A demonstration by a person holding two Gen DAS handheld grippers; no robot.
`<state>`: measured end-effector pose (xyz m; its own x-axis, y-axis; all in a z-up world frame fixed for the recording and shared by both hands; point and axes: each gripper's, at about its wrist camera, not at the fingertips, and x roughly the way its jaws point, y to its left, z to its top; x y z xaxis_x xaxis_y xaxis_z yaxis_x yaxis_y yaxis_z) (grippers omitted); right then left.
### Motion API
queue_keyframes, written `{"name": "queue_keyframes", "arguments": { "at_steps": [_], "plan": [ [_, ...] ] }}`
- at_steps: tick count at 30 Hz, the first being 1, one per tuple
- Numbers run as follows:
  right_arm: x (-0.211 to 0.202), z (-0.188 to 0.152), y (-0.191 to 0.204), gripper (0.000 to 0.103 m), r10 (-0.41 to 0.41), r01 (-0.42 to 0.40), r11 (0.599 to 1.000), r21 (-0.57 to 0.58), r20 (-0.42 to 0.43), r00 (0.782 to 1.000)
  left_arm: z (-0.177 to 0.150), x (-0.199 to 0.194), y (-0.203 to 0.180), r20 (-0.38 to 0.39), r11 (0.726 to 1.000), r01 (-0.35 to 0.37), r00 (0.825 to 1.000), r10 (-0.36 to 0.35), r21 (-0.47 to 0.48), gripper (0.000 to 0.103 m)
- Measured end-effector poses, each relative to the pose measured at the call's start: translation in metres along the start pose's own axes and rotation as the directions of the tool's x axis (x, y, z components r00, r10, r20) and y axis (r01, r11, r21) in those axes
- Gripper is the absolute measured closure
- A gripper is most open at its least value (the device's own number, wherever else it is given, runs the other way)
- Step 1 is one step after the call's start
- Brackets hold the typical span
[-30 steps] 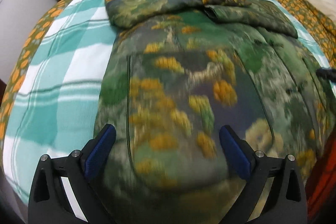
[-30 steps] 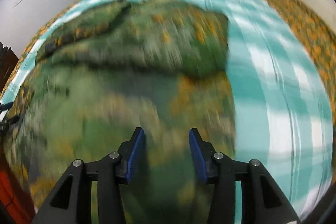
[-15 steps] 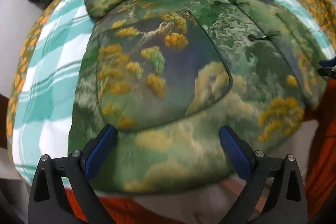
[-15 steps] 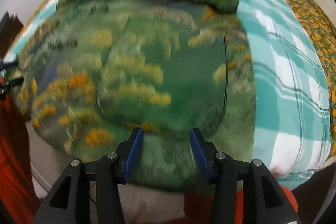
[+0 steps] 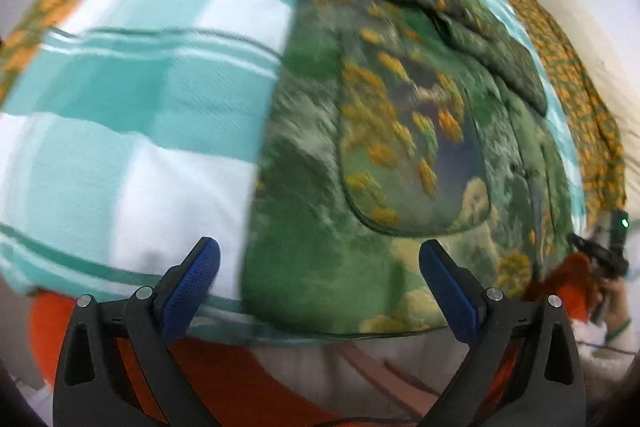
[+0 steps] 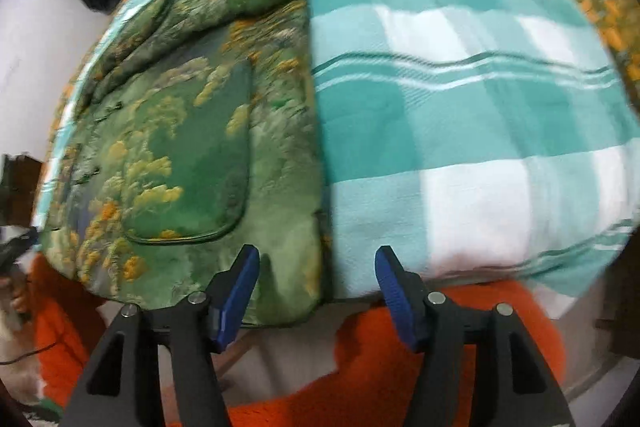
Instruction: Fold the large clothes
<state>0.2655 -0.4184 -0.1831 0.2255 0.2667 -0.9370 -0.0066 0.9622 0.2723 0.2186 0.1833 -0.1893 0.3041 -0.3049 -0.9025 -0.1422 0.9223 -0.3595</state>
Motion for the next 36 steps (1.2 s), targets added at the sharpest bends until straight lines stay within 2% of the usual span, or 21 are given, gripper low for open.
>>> {"name": "queue_keyframes", "arguments": {
  "at_steps": [2,3,5,6,7,8,9,10,14,16,18,22,25,28,33,36],
  "plan": [
    [0.012,-0.004,0.004,0.042,0.036,-0.037,0.999,-0.005,-0.04,0.999,-0.001,0.011,-0.011,-0.042,0.998,0.038,0.998,-0.036,0.048,0.003],
    [0.016,-0.006,0.009,0.04,0.066,-0.067,0.998,-0.018,-0.061,0.996,-0.003,0.014,-0.016,-0.047,0.997,0.025,0.999,-0.022,0.07,0.002],
    [0.019,-0.008,0.016,0.041,0.069,-0.073,0.996,-0.052,-0.076,0.995,-0.006,0.016,-0.024,-0.063,0.994,-0.003,0.998,0.01,0.105,0.003],
    [0.019,-0.008,0.021,0.05,0.082,-0.088,0.993,-0.079,-0.081,0.993,-0.006,0.015,-0.026,-0.065,0.994,-0.003,0.998,0.01,0.112,0.004],
    [0.019,-0.006,0.026,0.06,0.089,-0.097,0.991,-0.097,-0.079,0.993,-0.008,0.012,-0.027,-0.065,0.994,0.0,0.998,0.007,0.109,0.012],
    [0.015,-0.005,0.032,0.078,0.088,-0.096,0.989,-0.114,-0.071,0.994,-0.009,0.01,-0.027,-0.068,0.994,-0.004,0.998,0.011,0.105,0.019],
    [0.012,-0.005,0.034,0.084,0.09,-0.097,0.989,-0.115,-0.066,0.994,-0.007,0.01,-0.028,-0.072,0.995,-0.017,0.997,0.024,0.1,0.032],
    [0.009,-0.003,0.035,0.084,0.095,-0.101,0.988,-0.114,-0.059,0.994,-0.006,0.007,-0.027,-0.076,0.995,-0.038,0.996,0.045,0.096,0.041],
    [-0.014,0.002,0.043,0.087,0.139,-0.14,0.984,-0.107,-0.01,0.99,-0.005,-0.002,-0.024,-0.093,0.994,-0.069,0.993,0.077,0.083,0.06],
    [-0.021,0.004,0.042,0.087,0.152,-0.151,0.982,-0.111,0.003,0.988,-0.004,-0.005,-0.023,-0.092,0.994,-0.074,0.992,0.082,0.084,0.08],
    [-0.027,0.007,0.046,0.088,0.165,-0.162,0.98,-0.115,0.016,0.986,-0.001,-0.007,-0.021,-0.089,0.996,-0.061,0.994,0.067,0.068,0.09],
    [-0.034,0.01,0.055,0.089,0.18,-0.174,0.978,-0.112,0.038,0.983,-0.004,-0.024,-0.021,-0.04,0.998,-0.039,0.998,0.042,0.052,0.094],
    [-0.052,0.006,0.05,0.089,0.211,-0.205,0.974,-0.095,0.058,0.976,-0.01,-0.045,-0.019,-0.008,0.999,0.008,1.0,-0.008,0.039,0.094],
    [-0.064,0.0,0.051,0.09,0.238,-0.232,0.969,-0.089,0.066,0.969,-0.021,-0.065,-0.021,-0.003,0.999,0.031,1.0,-0.031,0.036,0.094],
    [-0.087,-0.027,0.056,0.09,0.27,-0.266,0.958,-0.107,0.03,0.962,-0.057,-0.09,-0.021,-0.035,0.997,0.021,0.999,-0.018,0.071,0.095],
    [-0.103,-0.045,0.057,0.09,0.3,-0.298,0.949,-0.1,0.003,0.954,-0.083,-0.11,-0.024,-0.085,0.992,0.025,0.996,-0.014,0.125,0.095]
  ]
}}
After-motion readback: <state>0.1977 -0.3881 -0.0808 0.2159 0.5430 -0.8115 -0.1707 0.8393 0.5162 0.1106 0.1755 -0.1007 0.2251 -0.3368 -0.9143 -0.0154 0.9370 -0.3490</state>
